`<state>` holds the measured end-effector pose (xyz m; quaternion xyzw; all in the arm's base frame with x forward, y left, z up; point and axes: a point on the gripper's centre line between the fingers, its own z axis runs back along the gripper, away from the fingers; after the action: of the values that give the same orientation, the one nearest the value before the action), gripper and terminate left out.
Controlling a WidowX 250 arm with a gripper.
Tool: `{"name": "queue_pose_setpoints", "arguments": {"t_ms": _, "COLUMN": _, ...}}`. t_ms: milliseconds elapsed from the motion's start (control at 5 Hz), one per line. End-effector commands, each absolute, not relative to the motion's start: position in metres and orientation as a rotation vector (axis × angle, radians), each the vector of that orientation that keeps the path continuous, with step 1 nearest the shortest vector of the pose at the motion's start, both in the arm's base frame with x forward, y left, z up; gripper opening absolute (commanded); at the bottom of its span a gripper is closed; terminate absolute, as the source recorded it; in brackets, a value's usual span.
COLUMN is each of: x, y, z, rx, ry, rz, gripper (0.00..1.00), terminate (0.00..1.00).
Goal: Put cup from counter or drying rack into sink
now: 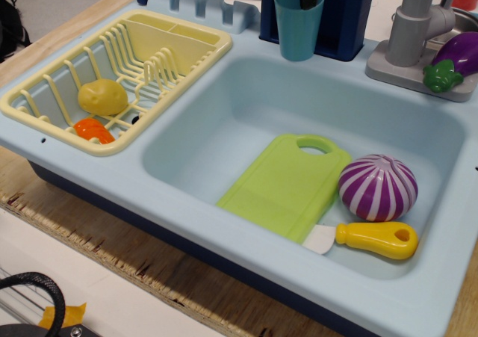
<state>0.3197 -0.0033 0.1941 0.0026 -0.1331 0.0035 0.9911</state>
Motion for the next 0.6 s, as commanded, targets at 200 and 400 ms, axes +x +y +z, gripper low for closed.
{"name": "queue_pose_setpoints", "arguments": {"t_ms": 200, "x": 0.327, "y": -0.004, "z": 0.186, "rx": 0.014, "ry": -0.283, "rz": 0.002, "gripper": 1.00, "terminate": 0.00}}
{"name": "queue_pose_setpoints", "arguments": {"t_ms": 400, "x": 0.338, "y": -0.003, "z": 0.177, "rx": 0.018, "ry": -0.292, "rz": -0.031, "gripper": 1.00, "terminate": 0.00}}
